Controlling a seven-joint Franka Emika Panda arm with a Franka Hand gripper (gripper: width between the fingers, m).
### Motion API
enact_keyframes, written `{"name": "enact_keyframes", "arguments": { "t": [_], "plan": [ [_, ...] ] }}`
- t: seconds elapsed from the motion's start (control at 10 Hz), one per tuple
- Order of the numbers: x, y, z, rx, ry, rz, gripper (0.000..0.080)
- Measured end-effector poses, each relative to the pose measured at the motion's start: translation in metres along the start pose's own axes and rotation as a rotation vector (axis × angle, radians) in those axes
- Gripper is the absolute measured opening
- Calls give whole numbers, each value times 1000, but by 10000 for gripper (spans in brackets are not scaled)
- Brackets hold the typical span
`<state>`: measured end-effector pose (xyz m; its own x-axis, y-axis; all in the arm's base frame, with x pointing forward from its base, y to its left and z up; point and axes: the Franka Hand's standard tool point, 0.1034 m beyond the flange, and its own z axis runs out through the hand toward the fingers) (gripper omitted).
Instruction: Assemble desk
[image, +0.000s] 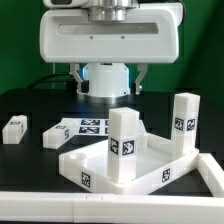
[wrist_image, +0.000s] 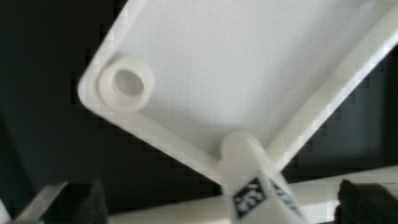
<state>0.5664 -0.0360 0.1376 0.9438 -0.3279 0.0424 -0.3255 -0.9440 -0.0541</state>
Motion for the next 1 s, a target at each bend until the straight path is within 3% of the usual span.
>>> {"name": "enact_keyframes", "arguments": {
  "t": [0.2,0.4,0.8,1.0],
  "plan": [
    [-13,8,13,1,-13,222,649],
    [-18,3,22,4,-2,376,649],
    [-19,0,24,21,-4,535,649],
    [-38,11,46,3,30,504,649]
  ]
}}
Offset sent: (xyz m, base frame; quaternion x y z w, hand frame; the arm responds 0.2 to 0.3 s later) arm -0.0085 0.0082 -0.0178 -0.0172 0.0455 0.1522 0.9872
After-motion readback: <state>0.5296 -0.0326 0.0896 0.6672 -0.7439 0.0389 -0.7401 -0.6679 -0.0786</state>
